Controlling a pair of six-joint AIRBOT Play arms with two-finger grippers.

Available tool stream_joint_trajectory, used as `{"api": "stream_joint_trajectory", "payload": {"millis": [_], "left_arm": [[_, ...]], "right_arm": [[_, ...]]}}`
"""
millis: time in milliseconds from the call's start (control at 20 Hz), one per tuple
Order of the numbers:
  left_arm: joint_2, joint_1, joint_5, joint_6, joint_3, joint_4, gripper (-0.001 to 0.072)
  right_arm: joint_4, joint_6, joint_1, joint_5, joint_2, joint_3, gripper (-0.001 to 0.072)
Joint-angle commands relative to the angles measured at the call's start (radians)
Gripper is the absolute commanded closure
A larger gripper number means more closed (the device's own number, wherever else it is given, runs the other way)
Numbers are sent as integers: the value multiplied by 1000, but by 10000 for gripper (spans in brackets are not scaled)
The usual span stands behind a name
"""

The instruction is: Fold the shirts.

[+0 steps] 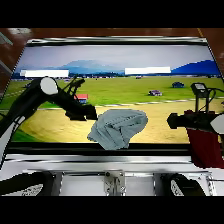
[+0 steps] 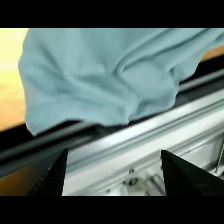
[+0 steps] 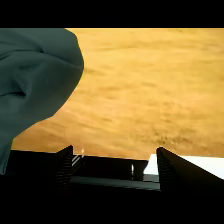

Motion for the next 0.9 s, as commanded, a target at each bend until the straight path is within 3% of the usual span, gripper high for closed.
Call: {"api": "stream_joint_trajectory", "payload": {"millis": [0, 150, 350, 850], "left_arm": [[65, -51, 109, 19, -277, -116, 5], [71, -133, 294, 109, -460, -346, 4], [60, -255, 526, 108, -550, -433, 5], [-66, -360, 708, 126, -566, -546, 6]], "right_arm": [[112, -6, 0, -93, -101, -62, 76], [246, -66, 0, -147, -241, -62, 76], [368, -126, 0, -153, -359, -62, 75], [375, -126, 0, -165, -369, -62, 76]]}}
